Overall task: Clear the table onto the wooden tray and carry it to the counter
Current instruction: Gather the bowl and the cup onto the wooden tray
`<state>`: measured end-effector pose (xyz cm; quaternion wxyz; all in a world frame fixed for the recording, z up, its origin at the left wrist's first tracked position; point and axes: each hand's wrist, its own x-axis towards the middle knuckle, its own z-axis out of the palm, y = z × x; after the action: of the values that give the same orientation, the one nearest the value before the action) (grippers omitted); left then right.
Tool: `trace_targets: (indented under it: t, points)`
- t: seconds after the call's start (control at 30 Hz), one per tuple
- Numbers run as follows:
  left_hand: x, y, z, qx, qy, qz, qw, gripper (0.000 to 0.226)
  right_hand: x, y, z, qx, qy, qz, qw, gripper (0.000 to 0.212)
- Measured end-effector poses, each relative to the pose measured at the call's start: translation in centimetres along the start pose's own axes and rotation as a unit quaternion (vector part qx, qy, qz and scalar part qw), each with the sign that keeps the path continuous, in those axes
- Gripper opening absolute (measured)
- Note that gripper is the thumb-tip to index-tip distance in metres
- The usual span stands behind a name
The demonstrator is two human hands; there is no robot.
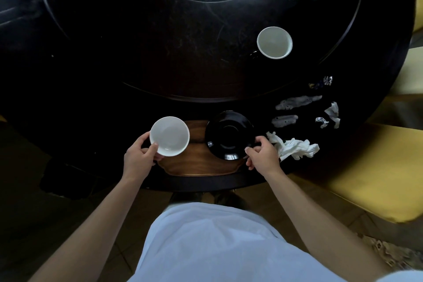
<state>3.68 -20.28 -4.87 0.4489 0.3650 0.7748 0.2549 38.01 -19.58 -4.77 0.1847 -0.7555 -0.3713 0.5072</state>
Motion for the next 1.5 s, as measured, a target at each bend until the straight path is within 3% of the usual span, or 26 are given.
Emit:
trace_targets:
  t: [0.47,0.7,0.8,0.9,0.97,1.1,1.17,1.37,1.5]
  points:
    - [-0.3,0.3,-0.2,0.008,-0.018,-0.004,1.000,0.051,0.9,0.2,0.9,-0.061,0.021,-0.011,0.998,0.019]
    - [0.1,0.4,-0.1,0.014,-0.025,-0.006,1.000,0.046,0.8,0.5,0.7,-0.099,0.025,-0.011,0.995,0.035]
    - [0.2,0.4,-0.7,0.059,-0.037,0.010,0.998,0.042,0.6,-0.7,-0.1,-0.116,0.072,-0.011,0.991,0.031]
    - [1.7,1.2,-2.8,0.235,0.060,0.153,0.958,0.041,2.1,-4.1,-1.7,-0.052,0.143,-0.037,0.988,0.027]
    - [4.2,2.8,-4.0,0.286,0.119,0.241,0.920,0.048,4.4,-7.4,-2.3,0.016,0.153,-0.054,0.987,0.029]
    - [11.9,8.1,-3.1,0.344,0.105,0.348,0.866,0.048,9.6,-14.5,-2.3,0.165,0.145,-0.050,0.974,0.023]
    - [15.3,10.6,-1.8,0.398,0.073,0.359,0.841,0.054,11.2,-16.9,-1.7,0.237,0.141,-0.037,0.960,0.023]
    - [20.1,12.7,1.4,0.480,0.014,0.325,0.815,0.065,13.9,-19.0,0.4,0.344,0.146,0.024,0.927,0.022]
    - [20.3,12.2,1.6,0.463,0.009,0.329,0.823,0.063,14.0,-18.3,0.3,0.347,0.164,0.026,0.923,0.025]
